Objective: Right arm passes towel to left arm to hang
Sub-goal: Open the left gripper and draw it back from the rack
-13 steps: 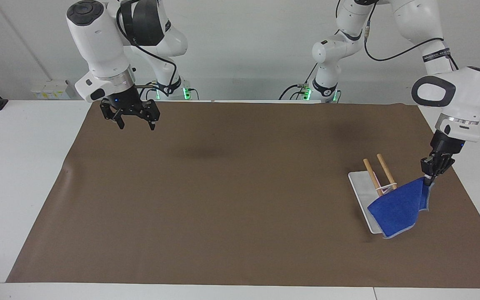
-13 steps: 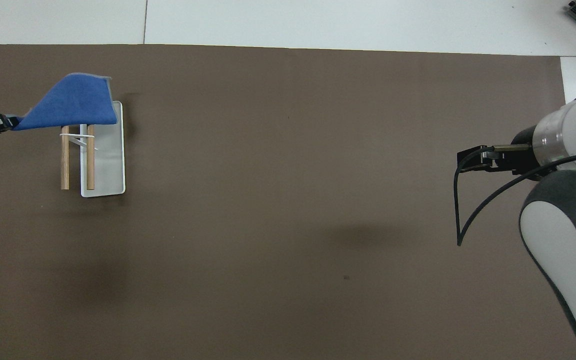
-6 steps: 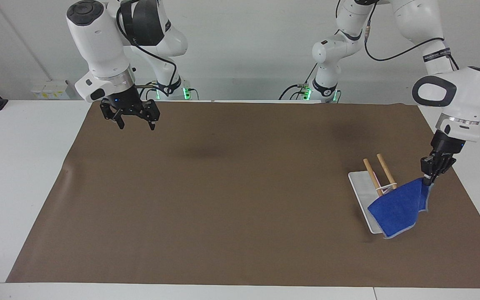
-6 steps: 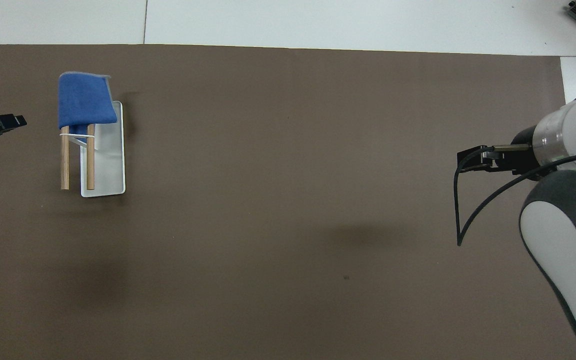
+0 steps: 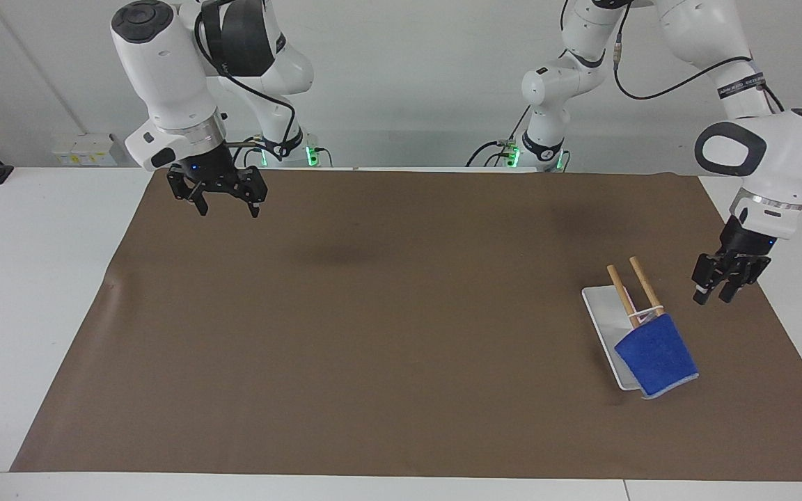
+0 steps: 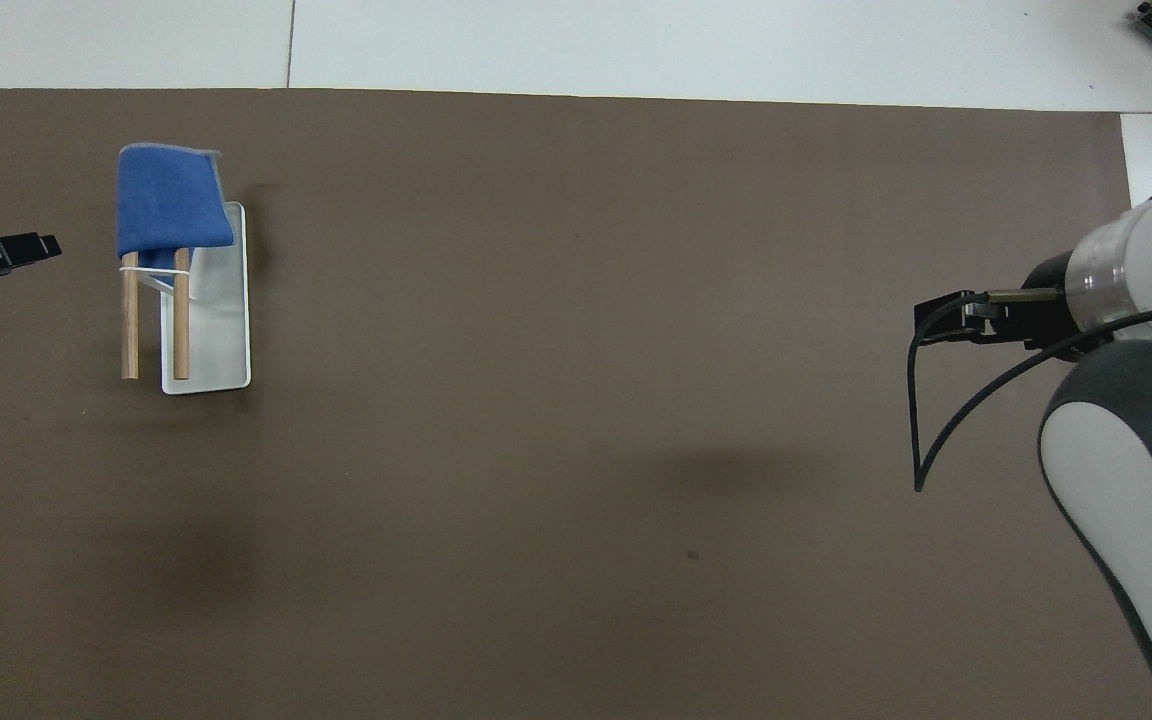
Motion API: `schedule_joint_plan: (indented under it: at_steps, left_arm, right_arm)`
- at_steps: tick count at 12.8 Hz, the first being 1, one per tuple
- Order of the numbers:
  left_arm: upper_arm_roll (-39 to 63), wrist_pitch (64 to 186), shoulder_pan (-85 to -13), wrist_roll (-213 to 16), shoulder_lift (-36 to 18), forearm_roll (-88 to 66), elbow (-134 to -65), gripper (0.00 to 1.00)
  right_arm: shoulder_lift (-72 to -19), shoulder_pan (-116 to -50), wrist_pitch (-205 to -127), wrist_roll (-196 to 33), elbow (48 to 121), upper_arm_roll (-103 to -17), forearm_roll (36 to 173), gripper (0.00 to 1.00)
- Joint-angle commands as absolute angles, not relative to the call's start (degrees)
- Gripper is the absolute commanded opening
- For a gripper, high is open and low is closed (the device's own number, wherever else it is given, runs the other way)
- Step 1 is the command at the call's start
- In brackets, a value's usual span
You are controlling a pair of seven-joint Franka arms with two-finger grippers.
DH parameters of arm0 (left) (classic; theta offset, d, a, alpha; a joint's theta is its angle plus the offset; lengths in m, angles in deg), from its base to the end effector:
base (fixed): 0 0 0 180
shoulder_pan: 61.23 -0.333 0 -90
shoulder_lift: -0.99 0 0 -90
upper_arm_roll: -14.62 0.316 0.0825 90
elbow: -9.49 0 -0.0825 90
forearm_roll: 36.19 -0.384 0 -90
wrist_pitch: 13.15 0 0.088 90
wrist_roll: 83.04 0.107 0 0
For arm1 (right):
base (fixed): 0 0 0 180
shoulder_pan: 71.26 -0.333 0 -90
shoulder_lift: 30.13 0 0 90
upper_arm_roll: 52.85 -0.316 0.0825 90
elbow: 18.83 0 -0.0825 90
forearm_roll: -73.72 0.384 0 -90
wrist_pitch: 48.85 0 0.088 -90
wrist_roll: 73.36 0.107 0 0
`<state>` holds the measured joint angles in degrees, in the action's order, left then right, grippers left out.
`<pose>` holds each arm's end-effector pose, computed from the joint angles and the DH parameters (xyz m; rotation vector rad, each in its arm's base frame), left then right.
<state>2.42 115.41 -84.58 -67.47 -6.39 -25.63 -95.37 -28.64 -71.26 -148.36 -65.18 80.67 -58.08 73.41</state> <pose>0.6115 0.1206 0.4912 2.9877 0.0341 0.4844 0.5545 0.0508 0.5745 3.1357 -0.0794 0.0420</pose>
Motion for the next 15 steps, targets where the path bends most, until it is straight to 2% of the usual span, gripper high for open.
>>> schedule_joint_plan:
  at_steps: [1, 3, 4, 5, 6, 10, 15]
  left_arm:
    - [2.05, 102.91, -84.0, -67.48, -9.82, -32.91, -83.52, 0.66]
    - [1.52, 97.09, -81.9, -67.57, -8.94, -35.92, -80.7, 0.68]
    - [1.52, 94.02, -80.93, -67.66, -8.24, -36.1, -79.38, 0.74]
    - [1.52, 91.29, -79.87, -67.75, -7.98, -36.19, -78.67, 0.83]
    - [1.52, 89.18, -78.38, -68.09, -7.02, -36.62, -78.57, 0.84]
    - [1.35, 83.9, -71.88, -74.67, -5.69, -39.52, -76.21, 0.84]
    - [1.43, 79.59, -69.76, -75.83, -5.78, -39.35, -73.93, 0.81]
  right_arm:
    - [-28.2, -70.38, -148.25, -66.68, 80.93, -58.39, 74.77, 1.0]
    - [-28.2, -70.38, -148.25, -66.68, 80.93, -58.39, 74.77, 1.0]
    - [-28.2, -70.38, -148.25, -66.68, 80.93, -58.39, 74.77, 1.0]
    - [-28.2, -70.38, -148.25, -66.68, 80.93, -58.39, 74.77, 1.0]
    - [-28.2, -70.38, -148.25, -66.68, 80.93, -58.39, 74.77, 1.0]
    - [-28.2, -70.38, -148.25, -66.68, 80.93, -58.39, 74.77, 1.0]
    - [-28.2, -70.38, -148.25, -66.68, 80.93, -58.39, 74.77, 1.0]
